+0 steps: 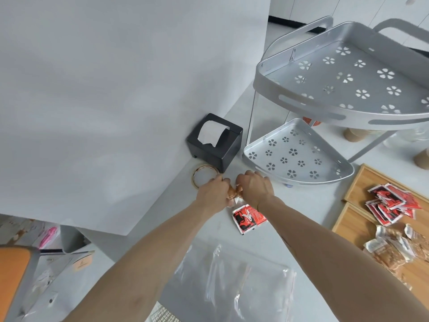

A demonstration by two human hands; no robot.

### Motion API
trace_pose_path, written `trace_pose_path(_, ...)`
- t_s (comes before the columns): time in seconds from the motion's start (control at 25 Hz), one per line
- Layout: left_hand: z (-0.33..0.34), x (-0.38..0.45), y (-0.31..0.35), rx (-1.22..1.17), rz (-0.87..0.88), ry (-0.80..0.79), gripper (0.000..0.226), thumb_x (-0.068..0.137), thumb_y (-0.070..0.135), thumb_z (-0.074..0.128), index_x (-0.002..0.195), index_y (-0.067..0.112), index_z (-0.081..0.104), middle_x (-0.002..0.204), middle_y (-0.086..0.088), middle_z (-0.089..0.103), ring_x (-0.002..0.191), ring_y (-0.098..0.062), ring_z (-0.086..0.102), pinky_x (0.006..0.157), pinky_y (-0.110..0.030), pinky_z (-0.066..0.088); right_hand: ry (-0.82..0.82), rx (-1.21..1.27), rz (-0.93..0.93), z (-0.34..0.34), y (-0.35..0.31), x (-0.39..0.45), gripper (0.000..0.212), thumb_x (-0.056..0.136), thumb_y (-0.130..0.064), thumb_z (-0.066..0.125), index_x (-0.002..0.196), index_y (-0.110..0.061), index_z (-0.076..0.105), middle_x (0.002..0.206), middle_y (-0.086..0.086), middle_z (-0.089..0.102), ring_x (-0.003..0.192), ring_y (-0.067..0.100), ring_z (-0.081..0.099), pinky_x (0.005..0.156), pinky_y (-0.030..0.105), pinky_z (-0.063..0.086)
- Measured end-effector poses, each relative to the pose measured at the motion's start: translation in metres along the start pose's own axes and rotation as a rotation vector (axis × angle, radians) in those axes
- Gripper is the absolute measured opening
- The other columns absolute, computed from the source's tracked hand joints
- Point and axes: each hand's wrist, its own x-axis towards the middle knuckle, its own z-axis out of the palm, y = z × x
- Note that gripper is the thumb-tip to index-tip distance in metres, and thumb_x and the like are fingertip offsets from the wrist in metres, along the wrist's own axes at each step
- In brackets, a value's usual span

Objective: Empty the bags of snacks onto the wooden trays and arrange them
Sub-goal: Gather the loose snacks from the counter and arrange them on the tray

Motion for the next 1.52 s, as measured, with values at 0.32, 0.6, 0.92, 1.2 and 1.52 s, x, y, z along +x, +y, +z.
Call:
trace_pose_path(0.32, -0.007, 0.005, -0.002, -0.061, 0.007, -0.149, 0.024, 0.089, 0.024, 0.061, 0.111, 0.019, 0.063, 0.118, -0.009, 0.055, 0.117, -0.031, 0.043, 0.088, -0.041, 0.048, -0.109, 0.207, 0.156, -0.015, 0.029, -0.009, 0.021, 0.084, -0.031, 0.066, 0.105, -0.026, 0.065, 0.108, 0.003, 0.069, 0.101, 0.026, 0.062, 0.079, 0.033, 0.046)
trace_pose_path(0.6, -0.019, 0.011, 0.020, -0.126, 0.083, -0.268, 0.042, 0.084, 0.013, 0.067, 0.121, 0.030, 0.060, 0.103, 0.011, 0.073, 0.104, -0.015, 0.063, 0.081, -0.032, 0.052, 0.111, 0.663, 0.395, -0.030, 0.073, -0.048, 0.015, 0.083, -0.032, 0.066, 0.096, -0.024, 0.065, 0.090, -0.003, 0.064, 0.081, 0.022, 0.060, 0.068, 0.030, 0.048)
trace_pose_path(0.92, 0.002, 0.000, 0.032, 0.182, 0.262, -0.077, 0.032, 0.087, 0.018, 0.062, 0.117, 0.029, 0.066, 0.112, 0.002, 0.068, 0.111, -0.021, 0.055, 0.075, -0.033, 0.044, 0.245, 0.844, 0.696, -0.004, 0.109, -0.110, 0.012, 0.082, -0.027, 0.069, 0.092, -0.022, 0.066, 0.080, -0.001, 0.066, 0.066, 0.017, 0.058, 0.047, 0.023, 0.038)
trace_pose_path(1.2, 0.011, -0.018, 0.029, 0.093, 0.170, -0.090, 0.016, 0.088, 0.020, 0.060, 0.104, 0.020, 0.059, 0.116, -0.001, 0.056, 0.112, -0.025, 0.047, 0.083, -0.040, 0.049, 0.016, 0.777, 0.646, 0.035, 0.109, -0.158, 0.017, 0.084, -0.017, 0.066, 0.101, -0.019, 0.069, 0.101, 0.006, 0.069, 0.076, 0.018, 0.059, 0.047, 0.019, 0.041)
trace_pose_path(1.52, -0.027, -0.019, 0.059, -0.019, 0.076, -0.107, 0.025, 0.089, 0.015, 0.055, 0.112, 0.018, 0.045, 0.111, -0.013, 0.065, 0.090, -0.027, 0.057, 0.075, -0.036, 0.046, 0.029, 0.778, 0.635, 0.024, 0.129, -0.209, 0.018, 0.081, -0.019, 0.071, 0.099, -0.020, 0.068, 0.093, 0.004, 0.068, 0.077, 0.020, 0.061, 0.053, 0.023, 0.045)
